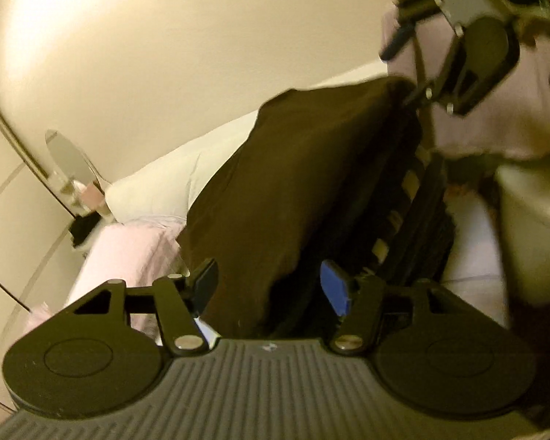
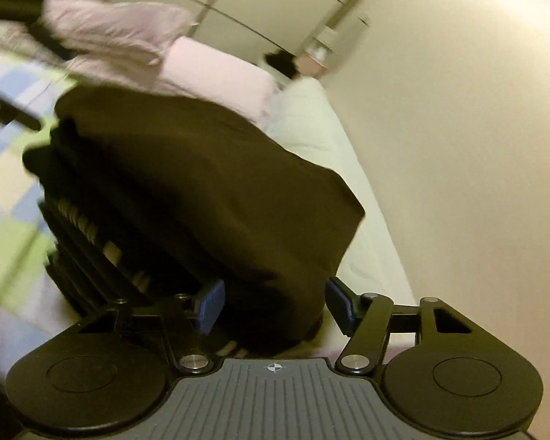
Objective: Fold clothes
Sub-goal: 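Press and square the sweater on the stack with both open grippers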
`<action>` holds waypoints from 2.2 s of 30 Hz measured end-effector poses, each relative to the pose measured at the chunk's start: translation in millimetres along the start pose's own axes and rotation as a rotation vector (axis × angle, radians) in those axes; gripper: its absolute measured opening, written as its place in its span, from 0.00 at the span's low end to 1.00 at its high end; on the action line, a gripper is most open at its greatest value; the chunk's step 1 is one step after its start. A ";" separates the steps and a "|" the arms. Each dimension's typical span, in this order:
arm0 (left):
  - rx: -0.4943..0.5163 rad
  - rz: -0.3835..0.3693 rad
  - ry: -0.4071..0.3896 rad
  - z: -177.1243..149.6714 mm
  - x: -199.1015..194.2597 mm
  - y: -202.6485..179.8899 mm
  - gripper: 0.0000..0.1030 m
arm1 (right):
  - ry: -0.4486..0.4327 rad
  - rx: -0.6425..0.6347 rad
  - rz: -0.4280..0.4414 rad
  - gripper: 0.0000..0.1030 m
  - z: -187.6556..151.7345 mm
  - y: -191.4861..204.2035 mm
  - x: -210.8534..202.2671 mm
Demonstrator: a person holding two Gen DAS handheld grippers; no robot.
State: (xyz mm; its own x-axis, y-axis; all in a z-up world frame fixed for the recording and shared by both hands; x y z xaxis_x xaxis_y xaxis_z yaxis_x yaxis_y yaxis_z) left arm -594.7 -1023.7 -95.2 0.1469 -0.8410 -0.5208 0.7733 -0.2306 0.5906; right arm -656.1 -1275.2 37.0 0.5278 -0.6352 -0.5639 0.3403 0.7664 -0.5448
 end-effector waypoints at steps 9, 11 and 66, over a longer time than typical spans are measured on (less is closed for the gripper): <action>0.042 0.011 0.161 -12.4 54.5 -5.5 0.06 | -0.047 -0.159 0.097 0.30 -27.9 -11.7 33.3; 0.027 0.013 0.171 -16.1 57.3 -6.6 0.04 | -0.061 -0.216 0.126 0.23 -28.7 -13.0 33.9; -0.564 0.016 0.231 -49.3 56.9 52.5 0.35 | 0.011 0.462 0.186 0.36 1.2 -51.9 40.6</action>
State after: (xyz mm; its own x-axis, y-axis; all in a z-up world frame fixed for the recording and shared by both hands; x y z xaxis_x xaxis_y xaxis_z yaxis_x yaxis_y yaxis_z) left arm -515.3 -1059.5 -124.2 0.2422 -0.7000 -0.6718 0.9682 0.1292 0.2143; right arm -651.4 -1340.7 43.2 0.6046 -0.4828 -0.6336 0.5520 0.8273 -0.1037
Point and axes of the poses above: each gripper's, at about its wrist camera, not at the fingertips, and x roughly the way its jaws point, y to its left, z to its top, the point moved 9 cm from there along x, roughly the way its jaws point, and after that the axes turned 3 degrees about x, right-handed, at the moved point
